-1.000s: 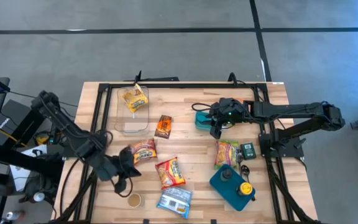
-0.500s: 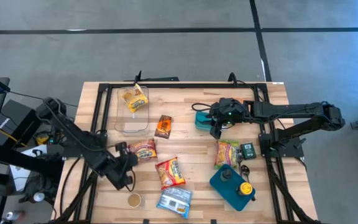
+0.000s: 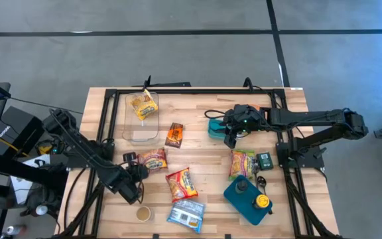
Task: Pick & Place Food Item
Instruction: Put the red noodle pack into the transparent bin
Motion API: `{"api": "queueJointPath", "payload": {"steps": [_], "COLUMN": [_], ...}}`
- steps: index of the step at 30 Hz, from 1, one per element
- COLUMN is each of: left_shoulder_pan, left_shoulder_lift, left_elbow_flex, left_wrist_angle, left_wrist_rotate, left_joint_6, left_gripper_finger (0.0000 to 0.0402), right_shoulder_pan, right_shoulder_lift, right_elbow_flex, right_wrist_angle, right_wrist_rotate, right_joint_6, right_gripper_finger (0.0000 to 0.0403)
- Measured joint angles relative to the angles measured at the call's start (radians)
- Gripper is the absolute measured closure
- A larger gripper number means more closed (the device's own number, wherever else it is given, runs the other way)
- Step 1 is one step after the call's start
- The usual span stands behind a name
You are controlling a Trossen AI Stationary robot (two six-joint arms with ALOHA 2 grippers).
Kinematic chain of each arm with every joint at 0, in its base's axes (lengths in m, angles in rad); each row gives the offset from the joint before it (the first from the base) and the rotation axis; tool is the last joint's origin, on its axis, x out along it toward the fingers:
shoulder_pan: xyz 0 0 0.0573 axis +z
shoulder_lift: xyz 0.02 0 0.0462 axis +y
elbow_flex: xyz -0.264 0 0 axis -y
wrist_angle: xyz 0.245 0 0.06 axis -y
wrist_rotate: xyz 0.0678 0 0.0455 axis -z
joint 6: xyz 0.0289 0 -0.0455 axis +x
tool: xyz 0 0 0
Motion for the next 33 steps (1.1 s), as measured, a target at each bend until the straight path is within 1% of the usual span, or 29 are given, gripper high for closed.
{"api": "queueJointPath", "payload": {"steps": [3,10,13,16,19,25,30,33], "left_shoulder_pan": [0.006,0.041,0.051,0.051,0.051,0.059,0.082,0.097], "left_shoulder_lift": [0.0,0.0,0.0,0.0,0.0,0.0,-0.001,-0.002], "left_elbow_flex": [0.0,0.0,0.0,0.0,0.0,-0.002,-0.078,-0.101], "left_wrist_angle": [0.0,-0.015,-0.041,-0.052,-0.033,-0.017,0.094,0.101], "left_wrist_rotate": [0.032,0.042,0.069,0.087,0.086,0.075,0.086,0.121], "left_joint_6": [0.0,0.006,0.03,0.032,0.0,-0.006,-0.007,-0.008], "left_gripper_finger": [0.0367,0.028,0.0258,0.0246,0.024,0.0232,0.0221,0.0215], "right_shoulder_pan": [0.0,0.0,0.0,0.0,0.0,0.0,0.0,0.0], "right_shoulder_lift": [0.0,0.0,0.0,0.0,0.0,0.0,0.0,0.0], "right_elbow_flex": [0.0,0.0,0.0,0.0,0.0,0.0,0.0,0.0], "right_wrist_angle": [0.0,0.0,0.0,0.0,0.0,0.0,0.0,0.0], "right_wrist_rotate": [0.0,0.0,0.0,0.0,0.0,0.0,0.0,0.0], "right_joint_6": [0.0,0.0,0.0,0.0,0.0,0.0,0.0,0.0], "right_gripper_finger": [0.0288,0.0288,0.0288,0.0288,0.0288,0.0288,0.0288,0.0288]}}
